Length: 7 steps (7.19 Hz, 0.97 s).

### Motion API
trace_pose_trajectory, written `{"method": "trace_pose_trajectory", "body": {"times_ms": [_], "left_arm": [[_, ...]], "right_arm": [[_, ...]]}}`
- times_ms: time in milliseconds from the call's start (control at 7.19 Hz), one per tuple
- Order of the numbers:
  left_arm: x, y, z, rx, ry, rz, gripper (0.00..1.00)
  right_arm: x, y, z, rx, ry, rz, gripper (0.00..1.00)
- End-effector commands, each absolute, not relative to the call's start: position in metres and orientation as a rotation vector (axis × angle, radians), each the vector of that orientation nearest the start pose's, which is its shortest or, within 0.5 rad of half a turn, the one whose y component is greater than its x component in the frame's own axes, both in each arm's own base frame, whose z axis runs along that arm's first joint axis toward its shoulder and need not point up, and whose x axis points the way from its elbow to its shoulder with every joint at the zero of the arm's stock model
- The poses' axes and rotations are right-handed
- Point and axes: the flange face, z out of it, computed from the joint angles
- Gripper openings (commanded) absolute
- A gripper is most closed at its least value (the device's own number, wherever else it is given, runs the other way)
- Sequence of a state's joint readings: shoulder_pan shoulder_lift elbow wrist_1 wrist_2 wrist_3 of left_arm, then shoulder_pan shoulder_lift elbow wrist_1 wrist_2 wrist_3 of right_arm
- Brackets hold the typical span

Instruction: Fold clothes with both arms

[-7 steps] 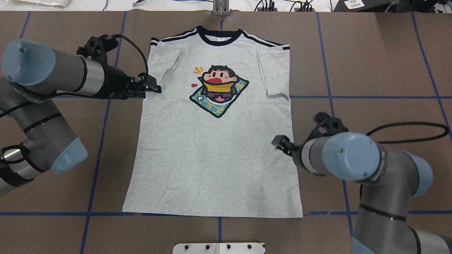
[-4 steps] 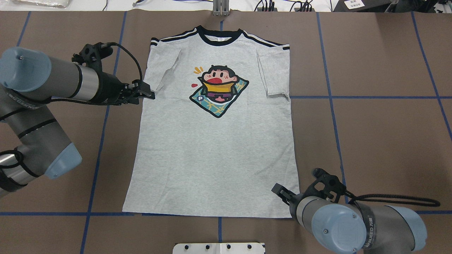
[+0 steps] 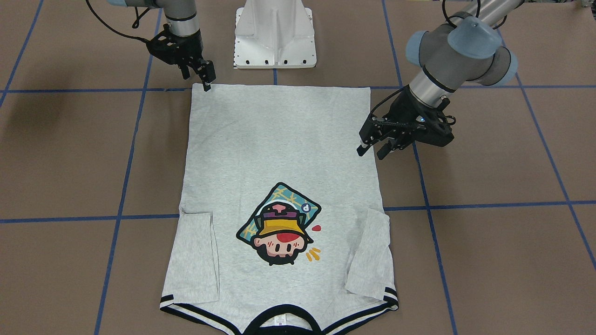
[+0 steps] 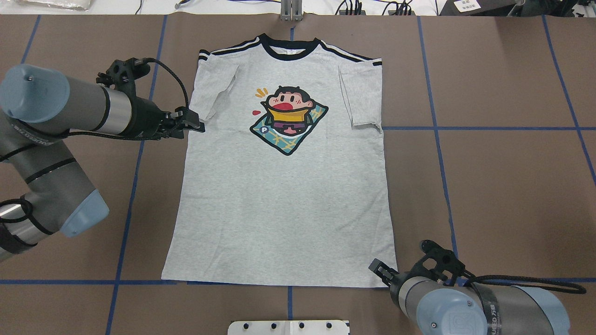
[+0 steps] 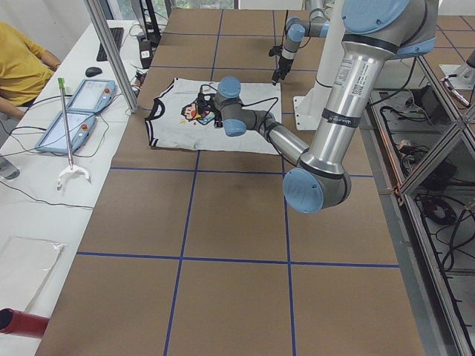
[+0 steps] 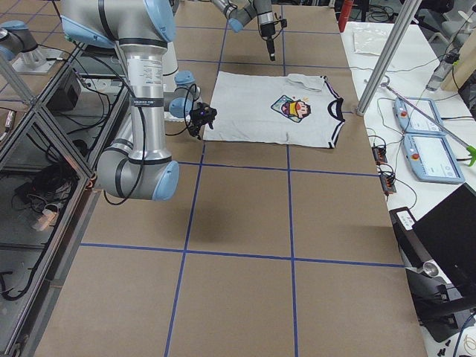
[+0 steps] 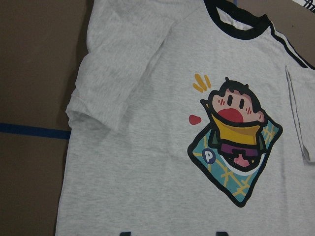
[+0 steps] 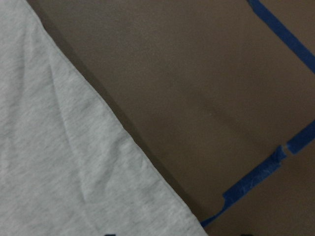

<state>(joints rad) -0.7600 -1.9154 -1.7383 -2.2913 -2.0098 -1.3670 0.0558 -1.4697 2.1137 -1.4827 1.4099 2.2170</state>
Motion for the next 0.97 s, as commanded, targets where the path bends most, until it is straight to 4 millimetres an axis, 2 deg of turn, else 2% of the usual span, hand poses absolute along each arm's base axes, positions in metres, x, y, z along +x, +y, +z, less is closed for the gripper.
{"method": "trace_pose_trajectory", "body": {"times_ms": [0,139,278,835], "left_arm": [[0.3752,-0.4822,0.3051,0.228,1.249,-0.211,0.65],[0.3760,-0.4816,0.3051,0.227,1.249,-0.210,0.65],[0.3760,-0.4816,0.3051,0.227,1.249,-0.210,0.65],[0.3817,-0.4781,0.3065,0.219,1.248,-0.201,0.65]], "right_arm": [[-0.4884,-0.1757,0.3577,-0.068,-0.758,0.729,0.85],[-0.4887,-0.1758,0.3569,-0.069,-0.759,0.729,0.83],[-0.4896,-0.1752,0.3568,-0.068,-0.760,0.728,0.74],[-0.4917,-0.1728,0.3584,-0.070,-0.754,0.724,0.72]]}}
